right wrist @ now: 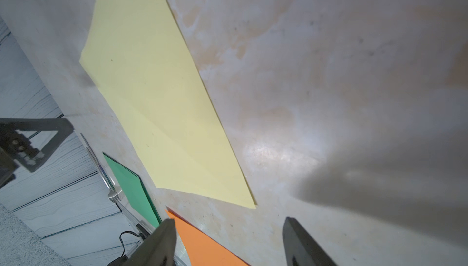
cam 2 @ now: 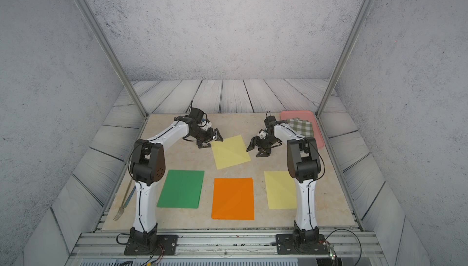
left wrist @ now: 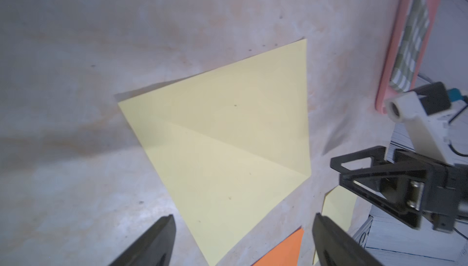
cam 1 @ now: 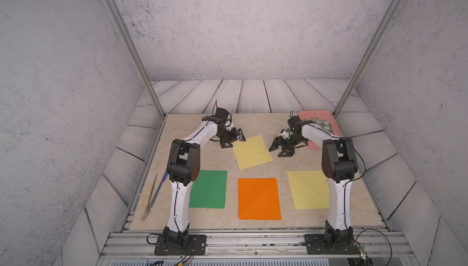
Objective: Sort the scattered colored papers by color
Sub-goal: Move the colored paper at the center of the board, then pick up the colored paper from the center of the board.
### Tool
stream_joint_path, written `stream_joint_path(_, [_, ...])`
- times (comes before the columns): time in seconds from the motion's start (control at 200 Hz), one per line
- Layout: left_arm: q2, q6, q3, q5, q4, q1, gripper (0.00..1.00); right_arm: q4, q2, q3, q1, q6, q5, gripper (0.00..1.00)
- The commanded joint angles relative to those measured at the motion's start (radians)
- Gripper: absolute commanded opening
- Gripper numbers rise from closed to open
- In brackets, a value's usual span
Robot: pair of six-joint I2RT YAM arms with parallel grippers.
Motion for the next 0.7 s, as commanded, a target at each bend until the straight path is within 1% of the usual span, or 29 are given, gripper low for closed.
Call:
stream_joint_path(0.0, [0.036, 0.018, -0.007, 0.005, -0.001, -0.014, 0.91, -0.014, 0.034, -0.028, 0.003, -0.025, 0.012, 0.72])
stream_joint_path(0.26, [0.083, -0.010, -0.015, 0.028, 0.049, -0.016, 0.91, -0.026, 0.073, -0.031, 0.015, -0.041, 0.006, 0.73])
stream_joint_path(0.5, [0.105, -0.011, -0.027, 0.047, 0.049, -0.024, 0.91, -0.056, 0.171, 0.061, 0.049, -0.047, -0.014, 0.73])
stream_joint_path(0.696, [0.112, -0.012, -0.043, 0.065, 0.055, -0.028, 0.91, -0.062, 0.221, 0.130, 0.075, -0.038, -0.038, 0.73])
